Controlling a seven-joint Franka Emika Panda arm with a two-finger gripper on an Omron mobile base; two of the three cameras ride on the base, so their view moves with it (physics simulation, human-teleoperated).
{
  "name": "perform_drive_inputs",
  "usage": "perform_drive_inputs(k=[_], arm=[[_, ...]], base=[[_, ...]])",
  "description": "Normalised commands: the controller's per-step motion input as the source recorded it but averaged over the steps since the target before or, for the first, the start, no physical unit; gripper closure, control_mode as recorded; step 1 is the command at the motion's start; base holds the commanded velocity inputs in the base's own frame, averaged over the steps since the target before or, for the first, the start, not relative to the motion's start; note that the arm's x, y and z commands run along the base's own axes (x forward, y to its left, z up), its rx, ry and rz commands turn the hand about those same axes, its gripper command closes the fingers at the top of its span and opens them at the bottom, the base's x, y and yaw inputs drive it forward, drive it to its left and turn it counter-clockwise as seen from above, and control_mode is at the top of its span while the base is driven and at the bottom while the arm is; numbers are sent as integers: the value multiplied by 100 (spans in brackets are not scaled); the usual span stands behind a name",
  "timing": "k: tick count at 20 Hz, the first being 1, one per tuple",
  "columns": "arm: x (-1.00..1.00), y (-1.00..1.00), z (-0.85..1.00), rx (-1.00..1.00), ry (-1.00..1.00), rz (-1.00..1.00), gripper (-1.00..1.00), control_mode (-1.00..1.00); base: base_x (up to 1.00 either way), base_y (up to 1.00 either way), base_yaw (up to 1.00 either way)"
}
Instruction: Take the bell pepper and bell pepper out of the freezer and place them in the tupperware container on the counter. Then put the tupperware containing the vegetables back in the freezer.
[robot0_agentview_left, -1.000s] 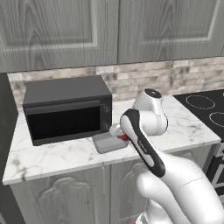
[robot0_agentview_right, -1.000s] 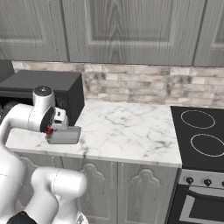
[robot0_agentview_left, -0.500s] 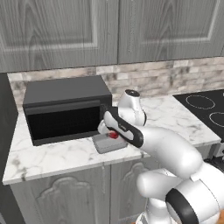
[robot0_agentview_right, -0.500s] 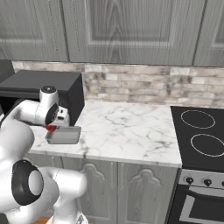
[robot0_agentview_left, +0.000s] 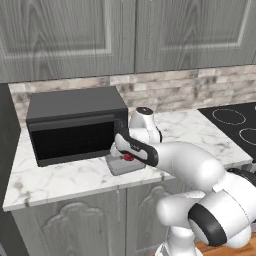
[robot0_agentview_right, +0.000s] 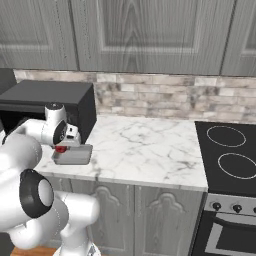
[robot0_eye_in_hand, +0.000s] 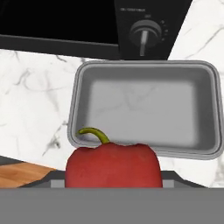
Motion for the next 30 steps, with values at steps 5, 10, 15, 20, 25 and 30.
perform_drive_inputs(k=[5, 10, 15, 20, 25, 30], arm=[[27, 0, -32, 0, -3, 0, 100, -100], [26, 0, -31, 0, 0, 0, 100, -100], [27, 0, -26, 0, 0, 0, 100, -100], [29, 2, -17, 0, 0, 0, 100, -100], [23, 8, -19, 0, 0, 0, 100, -100], [21, 12, -18, 0, 0, 0, 100, -100]], base=[[0, 0, 0], [0, 0, 0], [0, 0, 0], [0, 0, 0], [0, 0, 0], [0, 0, 0]])
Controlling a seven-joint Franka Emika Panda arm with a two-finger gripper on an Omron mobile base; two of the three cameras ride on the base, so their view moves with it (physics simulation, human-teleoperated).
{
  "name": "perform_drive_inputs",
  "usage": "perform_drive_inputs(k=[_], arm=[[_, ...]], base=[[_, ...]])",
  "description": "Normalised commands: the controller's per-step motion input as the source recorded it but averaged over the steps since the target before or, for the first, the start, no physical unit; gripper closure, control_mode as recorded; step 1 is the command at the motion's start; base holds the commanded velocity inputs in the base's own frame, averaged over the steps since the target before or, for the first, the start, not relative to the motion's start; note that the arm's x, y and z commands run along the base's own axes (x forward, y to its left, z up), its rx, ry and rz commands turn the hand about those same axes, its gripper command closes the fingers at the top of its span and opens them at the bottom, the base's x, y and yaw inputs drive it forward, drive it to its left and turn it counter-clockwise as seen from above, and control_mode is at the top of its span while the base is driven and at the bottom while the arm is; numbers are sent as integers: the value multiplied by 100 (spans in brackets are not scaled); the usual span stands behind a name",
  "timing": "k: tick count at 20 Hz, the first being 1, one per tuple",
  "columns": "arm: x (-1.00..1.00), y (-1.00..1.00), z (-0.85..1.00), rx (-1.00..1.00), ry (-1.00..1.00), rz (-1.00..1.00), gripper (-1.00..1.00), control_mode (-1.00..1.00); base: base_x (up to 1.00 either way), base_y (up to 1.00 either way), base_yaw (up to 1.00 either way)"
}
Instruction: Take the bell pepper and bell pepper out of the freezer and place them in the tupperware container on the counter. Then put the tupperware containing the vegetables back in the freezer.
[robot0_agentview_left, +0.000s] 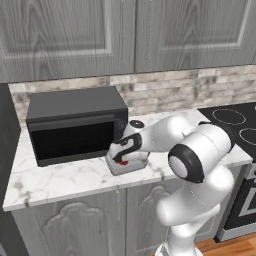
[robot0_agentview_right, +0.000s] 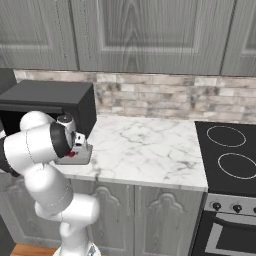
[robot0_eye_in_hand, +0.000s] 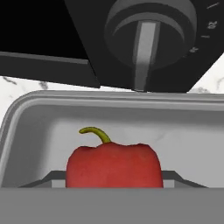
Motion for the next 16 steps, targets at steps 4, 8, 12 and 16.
perform_drive_inputs(k=[4, 8, 12, 16], arm=[[11, 15, -16, 0, 0, 0, 100, -100], [4, 12, -13, 0, 0, 0, -100, -100], [0, 1, -4, 0, 0, 0, -100, -100], [-2, -1, 2, 0, -1, 0, -100, -100]], base=[[0, 0, 0], [0, 0, 0], [0, 0, 0], [0, 0, 0]])
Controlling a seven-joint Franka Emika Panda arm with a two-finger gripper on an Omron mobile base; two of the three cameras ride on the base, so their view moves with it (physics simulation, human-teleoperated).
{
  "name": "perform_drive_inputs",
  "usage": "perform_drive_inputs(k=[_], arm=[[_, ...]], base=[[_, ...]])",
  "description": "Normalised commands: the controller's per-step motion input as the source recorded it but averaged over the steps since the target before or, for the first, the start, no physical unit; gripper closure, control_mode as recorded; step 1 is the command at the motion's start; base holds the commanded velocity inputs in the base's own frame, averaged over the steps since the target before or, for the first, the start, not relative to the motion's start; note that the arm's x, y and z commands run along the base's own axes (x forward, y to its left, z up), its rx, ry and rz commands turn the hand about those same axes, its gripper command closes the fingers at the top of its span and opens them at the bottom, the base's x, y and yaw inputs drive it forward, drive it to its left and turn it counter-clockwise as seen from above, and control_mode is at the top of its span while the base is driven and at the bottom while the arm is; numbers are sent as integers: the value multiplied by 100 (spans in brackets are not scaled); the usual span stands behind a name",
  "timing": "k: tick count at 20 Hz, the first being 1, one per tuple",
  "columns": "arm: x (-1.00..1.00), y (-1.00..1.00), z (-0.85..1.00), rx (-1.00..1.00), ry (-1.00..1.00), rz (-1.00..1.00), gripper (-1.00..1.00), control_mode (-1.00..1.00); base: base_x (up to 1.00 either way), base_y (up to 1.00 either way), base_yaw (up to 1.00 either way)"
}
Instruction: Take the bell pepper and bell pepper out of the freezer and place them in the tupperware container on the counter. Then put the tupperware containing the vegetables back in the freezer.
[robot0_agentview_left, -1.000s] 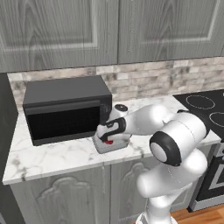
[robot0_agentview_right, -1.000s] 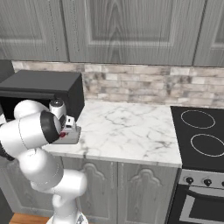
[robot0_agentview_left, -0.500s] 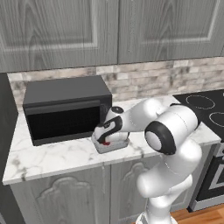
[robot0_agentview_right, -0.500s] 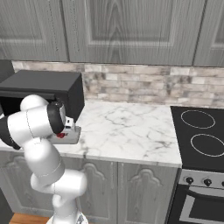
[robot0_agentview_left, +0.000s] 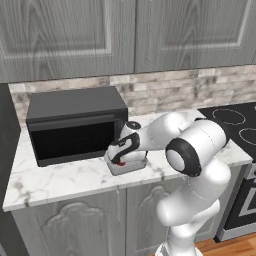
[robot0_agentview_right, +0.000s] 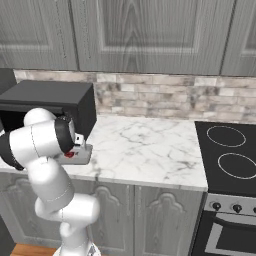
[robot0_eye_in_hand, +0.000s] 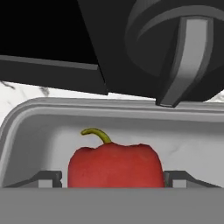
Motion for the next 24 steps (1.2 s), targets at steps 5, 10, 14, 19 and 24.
perform_drive_inputs(k=[5, 10, 14, 19, 24], arm=[[-17, -10, 18, 0, -3, -1, -100, -100], [-28, -13, 48, 0, -9, -2, -100, -100], [-85, -29, 87, 5, -18, -3, -100, -100], [-100, -50, 99, 15, -18, -3, -100, -100], [-100, -43, 100, 13, -15, -3, -100, -100]], base=[[0, 0, 0], [0, 0, 0], [0, 0, 0], [0, 0, 0], [0, 0, 0]])
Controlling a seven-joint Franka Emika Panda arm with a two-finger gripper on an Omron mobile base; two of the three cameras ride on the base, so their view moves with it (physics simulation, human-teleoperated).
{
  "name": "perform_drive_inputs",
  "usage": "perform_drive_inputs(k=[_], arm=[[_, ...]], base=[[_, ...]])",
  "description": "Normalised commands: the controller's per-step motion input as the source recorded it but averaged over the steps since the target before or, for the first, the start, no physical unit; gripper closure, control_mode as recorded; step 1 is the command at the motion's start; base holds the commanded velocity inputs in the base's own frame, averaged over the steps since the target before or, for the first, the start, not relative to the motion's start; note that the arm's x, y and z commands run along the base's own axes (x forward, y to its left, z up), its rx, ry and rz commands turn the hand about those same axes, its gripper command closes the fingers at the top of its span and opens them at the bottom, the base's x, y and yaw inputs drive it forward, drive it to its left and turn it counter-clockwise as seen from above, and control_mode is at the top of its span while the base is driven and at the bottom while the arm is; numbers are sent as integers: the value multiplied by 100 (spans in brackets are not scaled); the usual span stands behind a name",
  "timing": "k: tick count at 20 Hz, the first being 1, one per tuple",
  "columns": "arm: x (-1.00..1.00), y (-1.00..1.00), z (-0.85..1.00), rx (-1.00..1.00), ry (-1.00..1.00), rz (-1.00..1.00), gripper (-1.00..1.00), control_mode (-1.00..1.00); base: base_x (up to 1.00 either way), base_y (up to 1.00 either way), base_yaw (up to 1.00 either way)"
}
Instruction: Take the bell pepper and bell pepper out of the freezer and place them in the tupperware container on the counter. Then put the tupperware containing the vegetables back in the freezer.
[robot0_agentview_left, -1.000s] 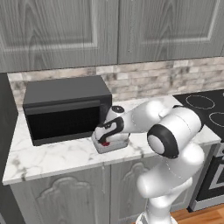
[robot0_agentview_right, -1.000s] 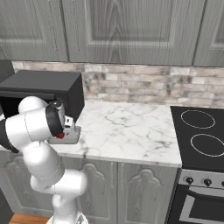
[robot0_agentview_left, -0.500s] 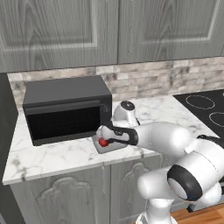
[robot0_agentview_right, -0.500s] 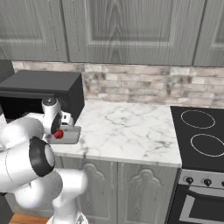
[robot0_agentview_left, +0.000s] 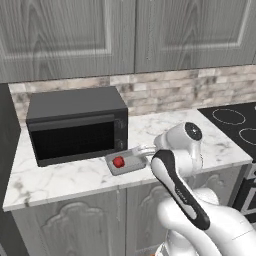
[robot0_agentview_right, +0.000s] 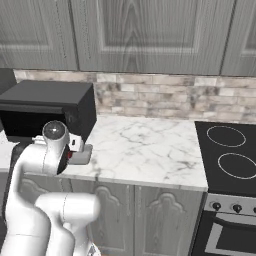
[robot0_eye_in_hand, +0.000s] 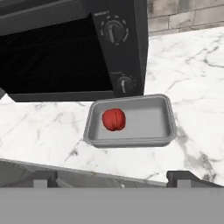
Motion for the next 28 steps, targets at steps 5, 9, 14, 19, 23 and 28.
perform_drive_inputs(k=[5, 9, 14, 19, 23, 28], arm=[[-100, -41, 100, 6, -4, -7, -100, -100], [-98, -31, 100, 3, 0, -8, -100, -100], [-92, -23, 83, 0, 8, -9, -100, -100], [-73, -14, 8, -1, 11, -5, -100, -100], [-64, -2, -15, -8, 1, -5, -100, -100], [-16, 0, -1, -1, 0, -1, -100, 100]], base=[[0, 0, 0], [0, 0, 0], [0, 0, 0], [0, 0, 0], [0, 0, 0], [-79, 0, -4]])
